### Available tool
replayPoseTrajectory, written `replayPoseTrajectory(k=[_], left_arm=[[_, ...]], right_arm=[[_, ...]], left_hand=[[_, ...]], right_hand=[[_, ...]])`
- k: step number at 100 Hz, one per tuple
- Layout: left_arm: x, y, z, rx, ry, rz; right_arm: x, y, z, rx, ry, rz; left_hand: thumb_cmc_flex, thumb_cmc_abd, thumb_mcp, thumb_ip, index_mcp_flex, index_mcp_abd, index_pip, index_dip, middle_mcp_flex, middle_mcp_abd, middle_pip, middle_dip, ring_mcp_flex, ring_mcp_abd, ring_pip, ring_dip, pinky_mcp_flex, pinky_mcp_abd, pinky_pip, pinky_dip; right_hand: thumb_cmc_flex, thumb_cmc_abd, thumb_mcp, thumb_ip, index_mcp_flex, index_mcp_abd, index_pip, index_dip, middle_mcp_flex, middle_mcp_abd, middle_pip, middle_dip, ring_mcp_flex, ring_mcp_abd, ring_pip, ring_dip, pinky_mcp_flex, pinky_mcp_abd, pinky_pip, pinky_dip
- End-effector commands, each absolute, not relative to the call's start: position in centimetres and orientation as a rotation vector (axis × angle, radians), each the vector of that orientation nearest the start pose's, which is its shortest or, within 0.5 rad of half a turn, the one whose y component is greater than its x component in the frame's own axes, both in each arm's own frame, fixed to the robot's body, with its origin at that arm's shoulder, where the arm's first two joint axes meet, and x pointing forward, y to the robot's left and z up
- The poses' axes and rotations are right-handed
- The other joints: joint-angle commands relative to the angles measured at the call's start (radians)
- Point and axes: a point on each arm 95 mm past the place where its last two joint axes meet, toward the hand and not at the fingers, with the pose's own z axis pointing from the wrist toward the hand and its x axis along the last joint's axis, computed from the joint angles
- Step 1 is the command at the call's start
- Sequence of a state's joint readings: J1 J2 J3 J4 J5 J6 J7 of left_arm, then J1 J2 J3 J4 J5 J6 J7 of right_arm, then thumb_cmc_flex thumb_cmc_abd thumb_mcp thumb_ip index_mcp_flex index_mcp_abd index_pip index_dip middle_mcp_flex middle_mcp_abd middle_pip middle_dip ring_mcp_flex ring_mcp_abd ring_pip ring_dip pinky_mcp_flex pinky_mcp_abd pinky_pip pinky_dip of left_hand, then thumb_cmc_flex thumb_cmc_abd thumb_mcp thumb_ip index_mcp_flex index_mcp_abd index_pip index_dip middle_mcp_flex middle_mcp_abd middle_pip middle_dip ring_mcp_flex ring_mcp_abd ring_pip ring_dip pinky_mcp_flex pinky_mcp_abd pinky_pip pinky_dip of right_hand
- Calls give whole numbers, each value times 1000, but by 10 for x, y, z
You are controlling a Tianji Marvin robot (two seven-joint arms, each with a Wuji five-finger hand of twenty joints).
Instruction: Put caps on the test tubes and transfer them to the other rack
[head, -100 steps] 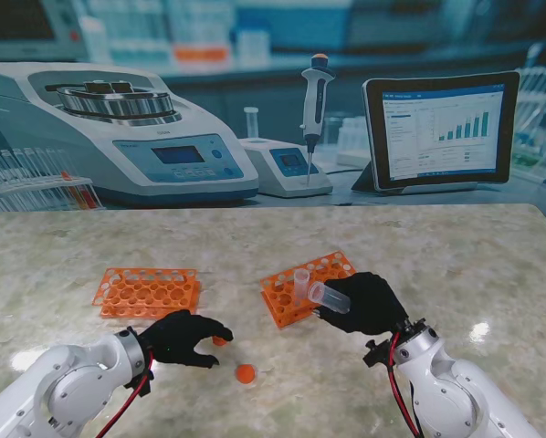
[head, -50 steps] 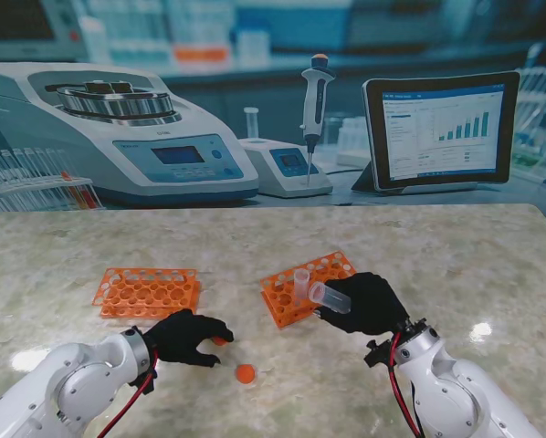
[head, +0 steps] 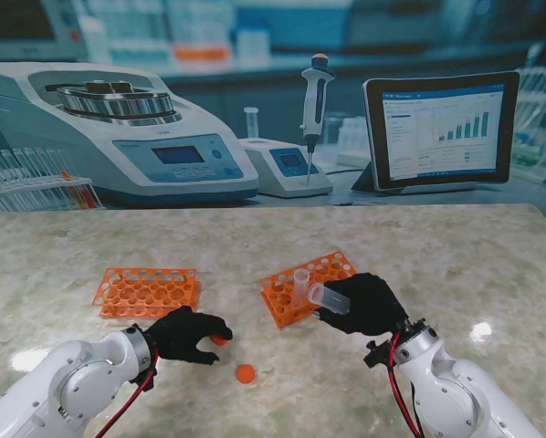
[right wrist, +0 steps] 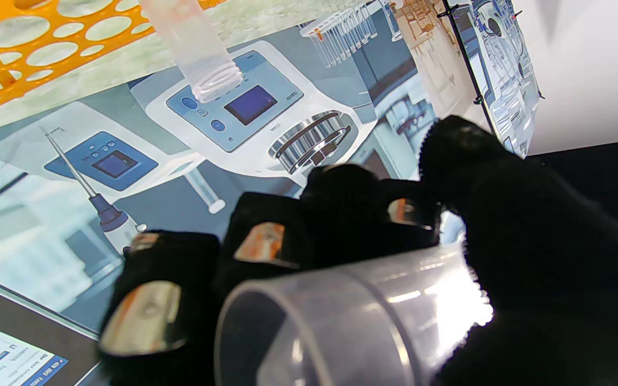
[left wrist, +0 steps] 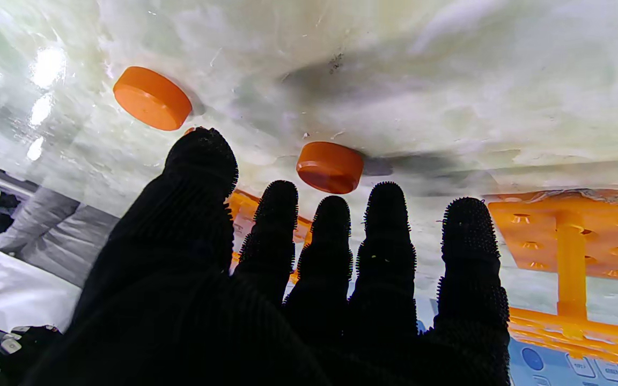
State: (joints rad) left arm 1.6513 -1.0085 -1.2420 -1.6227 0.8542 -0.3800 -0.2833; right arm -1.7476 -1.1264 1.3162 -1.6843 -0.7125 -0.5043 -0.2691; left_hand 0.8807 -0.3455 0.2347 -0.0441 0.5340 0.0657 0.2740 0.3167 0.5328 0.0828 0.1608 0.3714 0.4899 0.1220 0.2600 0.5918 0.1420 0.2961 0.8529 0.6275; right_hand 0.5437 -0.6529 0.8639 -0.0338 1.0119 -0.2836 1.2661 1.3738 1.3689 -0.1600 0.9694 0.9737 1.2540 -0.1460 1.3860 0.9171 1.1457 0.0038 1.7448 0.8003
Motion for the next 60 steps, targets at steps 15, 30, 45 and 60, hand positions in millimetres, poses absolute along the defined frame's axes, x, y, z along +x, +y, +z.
replayPoseTrajectory(k=[15, 30, 45, 60], left_arm=[[354, 1, -367, -1241, 2068, -1535], [355, 0, -370, -1234, 2082, -1526], [355, 0, -371, -1223, 2090, -1517], [354, 1, -372, -1209, 2101, -1508]], right_arm=[[341, 12, -304, 1159, 1230, 2215], [341, 13, -305, 1159, 1236, 2214], [341, 13, -305, 1160, 1237, 2214], [341, 13, -305, 1160, 1239, 2214]], left_hand=[[-12, -26, 2, 1, 11, -42, 5, 14, -30, -17, -14, 6, -26, -24, -7, 13, -21, -14, -63, 24], [-10, -40, 13, 1, 17, -55, 13, 18, -29, -18, -12, 8, -23, -24, -6, 14, -18, -13, -77, 19], [-9, -55, 31, 0, 20, -59, 27, 26, -31, -18, -9, 12, -23, -25, 1, 21, -7, -23, -76, 22], [-15, -82, 90, -5, 16, -71, 58, 50, -31, -20, -2, 24, -20, -28, 18, 40, 15, -45, -61, 32]], right_hand=[[58, -5, 4, 24, 56, -47, 63, 52, 66, 20, 18, 22, 73, -141, 179, 54, 33, -11, 134, 15], [58, -5, 2, 23, 56, -48, 62, 54, 66, 19, 17, 23, 73, -140, 179, 54, 33, -11, 133, 14], [59, -5, 0, 23, 55, -48, 61, 55, 66, 18, 14, 24, 73, -139, 179, 53, 32, -11, 133, 14], [59, -5, -1, 23, 55, -48, 60, 55, 66, 18, 13, 25, 73, -139, 179, 53, 32, -10, 132, 14]])
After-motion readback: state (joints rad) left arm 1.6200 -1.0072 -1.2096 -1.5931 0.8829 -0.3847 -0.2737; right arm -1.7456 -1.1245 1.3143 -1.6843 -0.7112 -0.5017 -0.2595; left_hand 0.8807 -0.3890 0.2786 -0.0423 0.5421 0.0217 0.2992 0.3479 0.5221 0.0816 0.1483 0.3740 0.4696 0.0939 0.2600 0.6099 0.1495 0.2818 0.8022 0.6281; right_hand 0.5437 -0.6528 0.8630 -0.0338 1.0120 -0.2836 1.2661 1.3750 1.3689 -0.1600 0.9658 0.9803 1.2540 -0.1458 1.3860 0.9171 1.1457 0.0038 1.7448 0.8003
